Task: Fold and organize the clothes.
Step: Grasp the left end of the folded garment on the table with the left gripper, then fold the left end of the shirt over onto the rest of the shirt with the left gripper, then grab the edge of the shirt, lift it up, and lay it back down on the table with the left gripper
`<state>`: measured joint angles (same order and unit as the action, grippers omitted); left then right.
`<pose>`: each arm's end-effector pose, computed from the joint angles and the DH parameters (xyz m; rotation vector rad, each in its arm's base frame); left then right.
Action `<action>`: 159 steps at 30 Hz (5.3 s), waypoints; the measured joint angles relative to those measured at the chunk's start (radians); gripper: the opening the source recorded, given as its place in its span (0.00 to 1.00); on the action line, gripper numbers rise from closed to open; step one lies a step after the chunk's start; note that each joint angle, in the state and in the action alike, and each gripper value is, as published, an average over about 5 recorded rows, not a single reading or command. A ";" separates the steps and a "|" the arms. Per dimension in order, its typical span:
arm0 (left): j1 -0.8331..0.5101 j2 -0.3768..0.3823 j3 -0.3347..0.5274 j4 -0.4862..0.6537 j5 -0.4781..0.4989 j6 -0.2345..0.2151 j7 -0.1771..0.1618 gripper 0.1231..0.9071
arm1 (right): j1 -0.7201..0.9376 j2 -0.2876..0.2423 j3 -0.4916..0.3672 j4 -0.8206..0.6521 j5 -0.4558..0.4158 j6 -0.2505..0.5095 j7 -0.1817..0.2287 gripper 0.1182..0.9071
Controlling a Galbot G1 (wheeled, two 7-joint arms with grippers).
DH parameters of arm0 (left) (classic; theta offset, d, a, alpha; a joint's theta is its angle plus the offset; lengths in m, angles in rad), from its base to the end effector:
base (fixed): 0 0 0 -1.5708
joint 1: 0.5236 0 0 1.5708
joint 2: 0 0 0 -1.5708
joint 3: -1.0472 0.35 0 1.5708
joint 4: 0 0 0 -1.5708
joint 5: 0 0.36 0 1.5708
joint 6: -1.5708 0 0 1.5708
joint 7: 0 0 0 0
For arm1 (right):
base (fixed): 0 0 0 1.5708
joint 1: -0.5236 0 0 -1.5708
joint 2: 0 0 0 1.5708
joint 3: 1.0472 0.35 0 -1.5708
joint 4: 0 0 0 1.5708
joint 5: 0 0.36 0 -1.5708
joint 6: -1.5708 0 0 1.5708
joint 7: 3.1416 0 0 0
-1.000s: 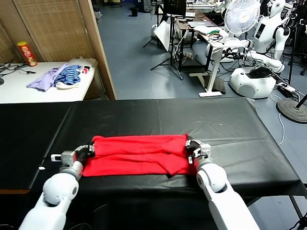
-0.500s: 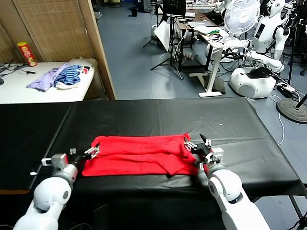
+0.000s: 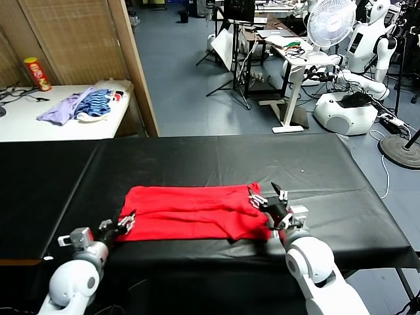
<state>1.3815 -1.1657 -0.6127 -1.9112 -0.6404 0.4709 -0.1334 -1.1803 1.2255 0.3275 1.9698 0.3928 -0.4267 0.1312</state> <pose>0.2539 0.1183 -0.2992 0.0297 -2.6560 0.2448 0.2933 -0.0103 -0.2609 0.2930 -2.8724 -0.0301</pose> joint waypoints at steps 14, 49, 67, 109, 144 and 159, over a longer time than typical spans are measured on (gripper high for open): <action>0.025 0.085 -0.031 0.033 0.473 -0.116 0.033 0.06 | -0.025 0.000 0.029 0.053 -0.010 -0.032 0.016 0.86; -0.146 -0.188 0.397 -0.146 0.223 0.039 -0.052 0.06 | -0.100 0.047 0.063 0.071 -0.052 -0.029 0.004 0.86; -0.141 -0.207 0.325 -0.178 0.098 -0.016 -0.046 0.86 | 0.019 0.023 -0.103 -0.003 -0.030 -0.011 -0.088 0.86; -0.042 -0.170 0.003 0.027 -0.412 -0.032 -0.009 0.45 | 0.014 0.074 -0.077 0.083 0.186 0.057 -0.010 0.86; -0.022 0.241 -0.093 -0.138 0.716 0.025 0.019 0.02 | -0.079 0.101 -0.011 0.121 -0.052 -0.075 0.067 0.86; -0.077 0.015 0.249 -0.195 0.358 -0.032 -0.014 0.02 | -0.109 0.068 0.008 0.113 -0.026 -0.086 0.001 0.86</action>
<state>1.3049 -1.1510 -0.3641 -2.1062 -0.2820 0.4388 -0.1470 -1.2890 1.2936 0.3354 2.0828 0.3667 -0.5131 0.1326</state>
